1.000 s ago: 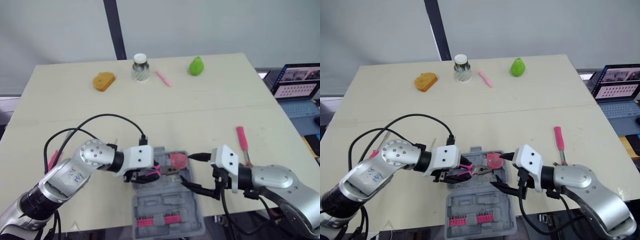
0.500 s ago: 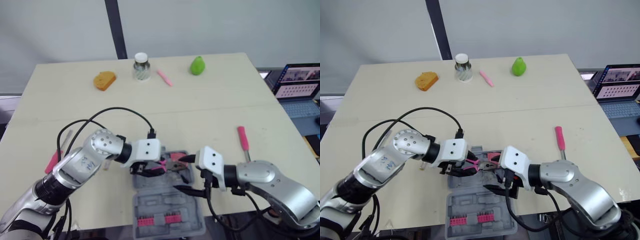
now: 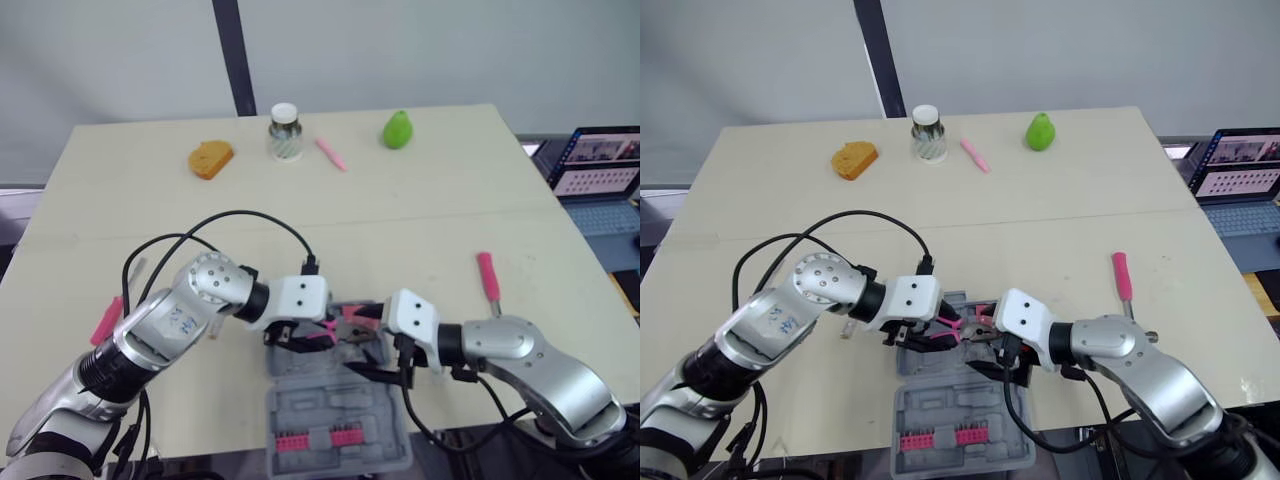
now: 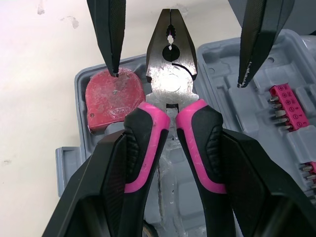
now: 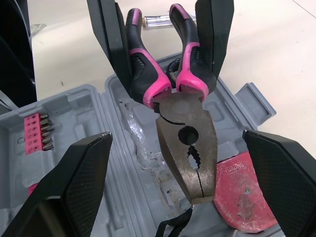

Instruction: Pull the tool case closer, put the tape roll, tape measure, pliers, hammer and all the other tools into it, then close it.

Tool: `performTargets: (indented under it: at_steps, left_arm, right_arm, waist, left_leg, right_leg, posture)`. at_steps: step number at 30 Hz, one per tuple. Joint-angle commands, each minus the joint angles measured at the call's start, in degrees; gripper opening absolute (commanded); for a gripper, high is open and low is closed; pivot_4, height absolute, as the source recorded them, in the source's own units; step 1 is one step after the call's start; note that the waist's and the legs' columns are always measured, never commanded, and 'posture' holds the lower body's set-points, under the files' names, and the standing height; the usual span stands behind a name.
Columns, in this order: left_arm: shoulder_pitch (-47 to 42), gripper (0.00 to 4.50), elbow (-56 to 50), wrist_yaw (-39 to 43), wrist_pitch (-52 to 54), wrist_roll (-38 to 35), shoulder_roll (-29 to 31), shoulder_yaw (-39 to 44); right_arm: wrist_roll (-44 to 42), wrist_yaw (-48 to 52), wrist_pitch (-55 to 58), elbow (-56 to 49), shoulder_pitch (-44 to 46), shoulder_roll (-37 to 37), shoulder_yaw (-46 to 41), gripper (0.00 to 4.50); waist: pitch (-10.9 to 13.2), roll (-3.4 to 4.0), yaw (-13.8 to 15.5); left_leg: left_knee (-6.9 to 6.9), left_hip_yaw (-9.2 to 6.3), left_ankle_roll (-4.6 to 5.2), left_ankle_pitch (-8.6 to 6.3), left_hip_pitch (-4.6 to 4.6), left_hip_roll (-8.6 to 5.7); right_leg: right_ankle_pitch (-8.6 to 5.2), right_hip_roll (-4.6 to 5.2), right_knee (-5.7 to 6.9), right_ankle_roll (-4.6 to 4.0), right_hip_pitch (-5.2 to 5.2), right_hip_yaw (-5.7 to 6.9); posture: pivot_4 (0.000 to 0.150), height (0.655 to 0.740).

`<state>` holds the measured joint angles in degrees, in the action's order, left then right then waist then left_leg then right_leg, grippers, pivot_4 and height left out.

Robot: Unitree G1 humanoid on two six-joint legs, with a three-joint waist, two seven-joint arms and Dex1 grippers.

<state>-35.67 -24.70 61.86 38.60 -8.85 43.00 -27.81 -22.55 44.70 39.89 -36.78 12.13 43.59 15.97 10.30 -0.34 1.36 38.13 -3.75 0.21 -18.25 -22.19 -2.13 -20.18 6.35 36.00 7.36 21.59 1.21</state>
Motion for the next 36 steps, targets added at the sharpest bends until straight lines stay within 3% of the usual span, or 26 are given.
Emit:
performTargets:
  at_steps: [1, 16, 19, 24, 25, 35, 36]
  left_arm:
    - [-0.79, 2.29, -2.03, 0.46, -0.97, 0.16, -0.34, 0.76]
    - [-0.35, 2.29, -1.01, 0.48, -2.31, 0.87, -0.77, 0.7]
    - [-0.29, 2.29, -0.92, 0.47, -2.49, 1.01, -0.77, 0.71]
    - [-0.09, 2.29, -0.89, 0.47, -2.67, 1.26, -0.94, 0.78]
    - [-0.06, 2.29, -0.87, 0.5, -2.73, 1.32, -0.99, 0.79]
    - [0.14, 2.29, -0.33, 0.81, -1.31, 0.93, -1.58, 1.06]
    - [0.25, 2.79, -0.23, 0.48, -0.54, 0.57, -1.9, 1.56]
  right_arm:
    - [0.36, 1.06, -1.37, -0.58, 0.43, -0.46, 0.26, 4.5]
    - [0.06, 2.64, -1.01, -0.26, 2.04, -2.0, 0.86, 4.5]
    - [-0.02, 2.64, -0.64, -0.28, 2.3, -2.02, 1.05, 3.57]
    - [0.07, 2.57, -0.35, -0.28, 2.42, -2.17, 1.4, 1.22]
    - [0.13, 2.56, -0.33, -0.29, 2.39, -2.2, 1.44, 0.96]
    - [0.44, 2.45, -0.65, -0.24, 1.59, -2.18, 1.28, 0.97]
    - [0.45, 2.41, -0.68, -0.24, 1.53, -2.21, 1.24, 0.97]
  waist:
    - [0.0, 0.0, -0.01]
    - [0.0, 0.0, -0.03]
    - [0.0, 0.0, -0.03]
    - [0.0, 0.0, -0.02]
    - [0.0, 0.0, -0.02]
    - [0.0, 0.0, -0.03]
    - [0.0, 0.0, -0.03]
  left_leg:
    - [0.0, 0.0, 0.01, 0.0, 0.0, 0.0]
    - [0.02, 0.0, 0.01, 0.0, 0.0, 0.0]
    - [0.02, 0.0, 0.01, 0.0, 0.0, 0.0]
    - [0.03, 0.0, 0.01, 0.0, 0.0, -0.01]
    - [0.03, -0.01, 0.01, 0.0, 0.0, -0.01]
    - [0.04, -0.01, 0.01, 0.01, 0.0, -0.02]
    - [0.04, -0.01, 0.01, 0.01, 0.0, -0.02]
  right_leg:
    - [0.0, 0.0, 0.0, 0.0, 0.0, 0.0]
    - [0.0, 0.0, 0.04, 0.0, 0.0, 0.0]
    - [0.0, 0.0, 0.05, 0.0, 0.0, 0.01]
    - [0.0, 0.0, 0.05, 0.0, 0.0, 0.01]
    - [0.0, 0.0, 0.06, 0.0, 0.0, 0.01]
    - [0.0, -0.01, 0.08, 0.0, 0.0, 0.02]
    - [0.0, -0.01, 0.08, 0.0, 0.0, 0.02]
  posture:
    - [0.15, 0.7356]
    - [0.15, 0.7356]
    - [0.15, 0.7356]
    - [0.15, 0.7356]
    - [0.15, 0.7356]
    - [0.15, 0.7356]
    - [0.15, 0.7356]
